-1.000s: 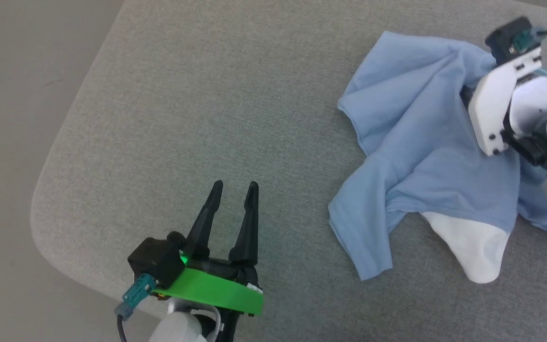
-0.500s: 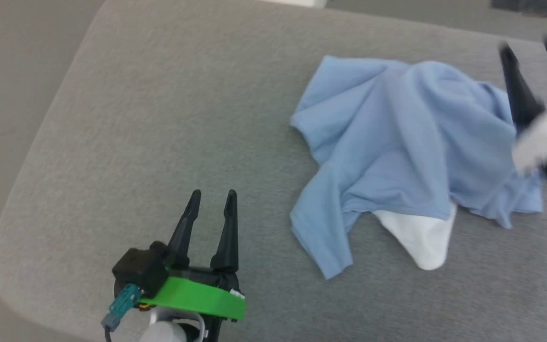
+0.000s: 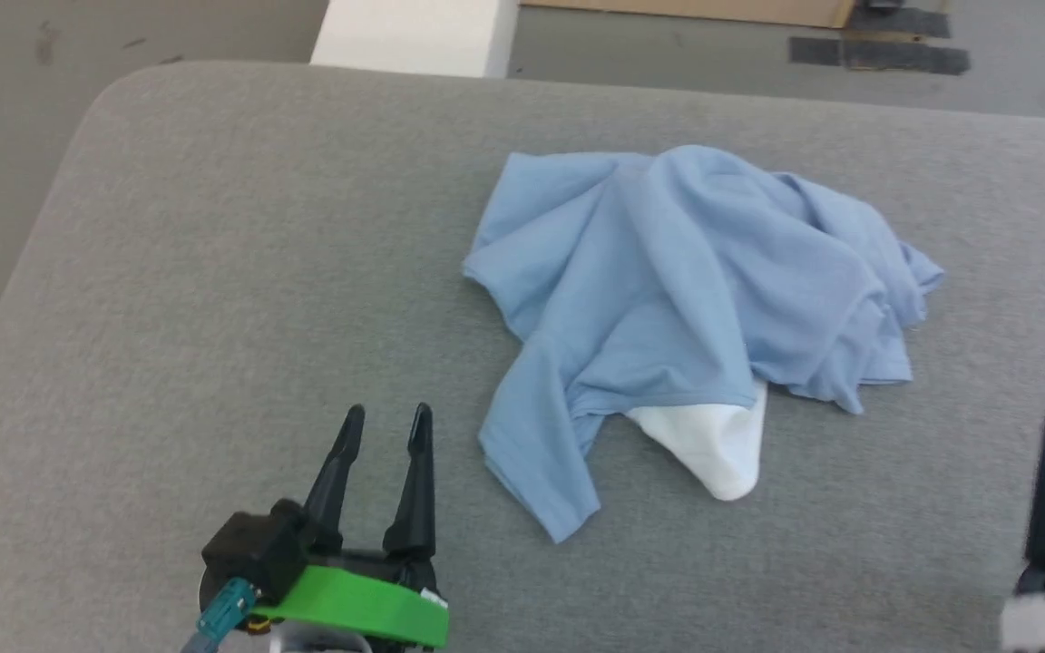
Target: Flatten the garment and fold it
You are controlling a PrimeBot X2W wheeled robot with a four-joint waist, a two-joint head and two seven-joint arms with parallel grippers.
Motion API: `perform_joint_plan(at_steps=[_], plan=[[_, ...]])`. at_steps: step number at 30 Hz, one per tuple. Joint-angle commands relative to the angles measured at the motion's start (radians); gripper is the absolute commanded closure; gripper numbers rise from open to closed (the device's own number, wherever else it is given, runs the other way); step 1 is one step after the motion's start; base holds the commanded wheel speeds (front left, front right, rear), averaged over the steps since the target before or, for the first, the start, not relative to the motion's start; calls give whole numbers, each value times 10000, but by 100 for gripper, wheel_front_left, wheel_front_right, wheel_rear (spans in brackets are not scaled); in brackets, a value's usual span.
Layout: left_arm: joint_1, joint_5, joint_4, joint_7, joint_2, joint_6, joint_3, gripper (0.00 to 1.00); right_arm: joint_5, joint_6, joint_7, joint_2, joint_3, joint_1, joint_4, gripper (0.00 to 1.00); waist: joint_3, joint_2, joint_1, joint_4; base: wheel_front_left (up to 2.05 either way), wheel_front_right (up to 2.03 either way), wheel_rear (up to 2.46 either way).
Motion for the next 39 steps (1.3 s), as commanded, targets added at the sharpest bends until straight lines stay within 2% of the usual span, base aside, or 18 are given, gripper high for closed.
perform_joint_plan(at_steps=[1, 5, 7, 12, 19, 23, 26, 29, 30, 31, 36, 39], plan=[[131, 212, 71, -45, -22, -65, 42, 0, 16, -13, -205, 8, 164, 127, 113, 0, -169, 0, 1, -288, 0, 0, 0], [73, 340, 304, -12, 39, -138, 52, 0, 16, -13, -500, 10, 303, 154, 418, 0, -272, 0, 1, -433, 0, 0, 0], [-150, 313, 421, 338, 129, -223, -41, 0, 58, -13, -572, 10, 247, 53, 482, 0, -322, 0, 1, -455, 0, 0, 0], [-1258, 273, 854, 2707, 604, -438, -505, 0, 130, -13, -625, 11, 270, -14, 615, 0, -373, 0, 1, -429, 0, 0, 0], [-2572, 103, 1780, 6122, 895, -467, -1068, 0, 306, -13, -663, 12, 555, -107, 924, 0, -216, 0, 1, -570, 0, 0, 0], [-2837, -17, 2391, 7513, 938, -219, -1184, 0, 412, -13, -695, 12, 677, -222, 988, 0, -73, 0, 1, -773, 0, 0, 0], [-2916, -48, 2524, 7754, 913, -157, -1236, 0, 463, -13, -719, 12, 675, -267, 1041, 0, 24, 0, 1, -900, 0, 0, 0], [-2931, -38, 2696, 7474, 847, -255, -1350, 0, 496, -13, -747, 12, 682, -305, 1129, 0, 74, 0, 1, -998, 0, 0, 0], [-2931, -30, 2742, 7328, 830, -315, -1400, 74, 506, -13, -754, 12, 696, -307, 1150, 0, 71, 0, 1, -1022, 0, 0, 0], [-2909, -90, 2803, 7142, 773, -376, -1424, 100, 521, -13, -763, 12, 712, -302, 1181, 0, 47, 0, 1, -1040, 0, 0, 0], [-2913, -439, 2636, 6192, 593, -535, -1251, 100, 562, -13, -791, 12, 734, -244, 1334, 0, -178, 0, 1, -919, 0, 0, 0], [-2755, -802, 2088, 5846, 694, -531, -826, 100, 553, -13, -798, 12, 760, -216, 1342, 0, -303, 0, 1, -785, 0, 0, 0]])
